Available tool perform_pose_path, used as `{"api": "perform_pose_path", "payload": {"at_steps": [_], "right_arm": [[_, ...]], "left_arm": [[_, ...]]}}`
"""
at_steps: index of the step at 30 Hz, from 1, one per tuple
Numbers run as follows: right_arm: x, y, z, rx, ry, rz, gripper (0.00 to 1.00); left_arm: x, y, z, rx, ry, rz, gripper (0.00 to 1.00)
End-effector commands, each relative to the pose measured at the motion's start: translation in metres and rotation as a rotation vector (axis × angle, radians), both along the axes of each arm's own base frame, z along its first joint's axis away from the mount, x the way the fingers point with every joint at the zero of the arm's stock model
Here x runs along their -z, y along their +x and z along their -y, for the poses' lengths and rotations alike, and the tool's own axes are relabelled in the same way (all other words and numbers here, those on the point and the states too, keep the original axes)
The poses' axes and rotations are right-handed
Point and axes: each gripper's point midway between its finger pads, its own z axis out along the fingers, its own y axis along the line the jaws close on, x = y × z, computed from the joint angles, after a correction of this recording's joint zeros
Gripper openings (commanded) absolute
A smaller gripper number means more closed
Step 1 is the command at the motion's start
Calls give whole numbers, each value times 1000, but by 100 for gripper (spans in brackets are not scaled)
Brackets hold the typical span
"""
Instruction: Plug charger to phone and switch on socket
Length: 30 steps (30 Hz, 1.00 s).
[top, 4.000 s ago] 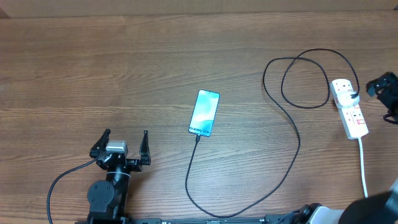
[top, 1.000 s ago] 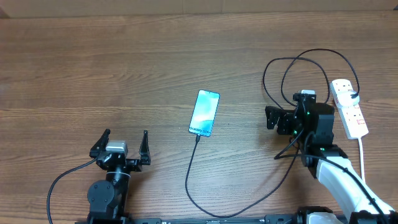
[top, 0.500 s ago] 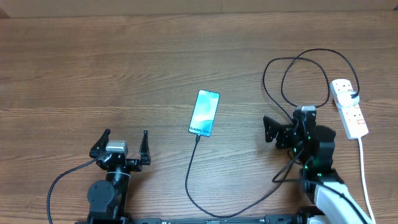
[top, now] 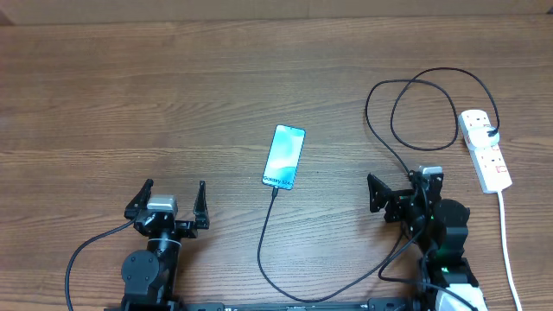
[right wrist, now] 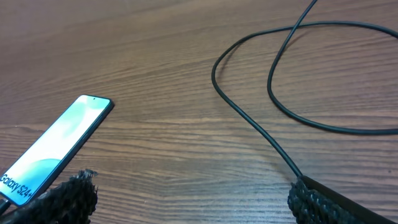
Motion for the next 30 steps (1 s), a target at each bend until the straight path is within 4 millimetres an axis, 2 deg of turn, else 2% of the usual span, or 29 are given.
{"api": "perform_pose_path", "payload": {"at_steps": [1,16,19,30], "right_arm": [[-2,-6,-3,-13,6,25,100],[-29,-29,-14,-32,-21,133,100],[-47,-30,-16,-41,-10,211,100],[-85,-36,-17,-52,7,376,100]], "left_arm": [[-1,0,-3,-14,19,10,100],[-1,0,-3,-14,19,10,100],[-1,0,-3,-14,19,10,100],[-1,0,-3,-14,19,10,99]]}}
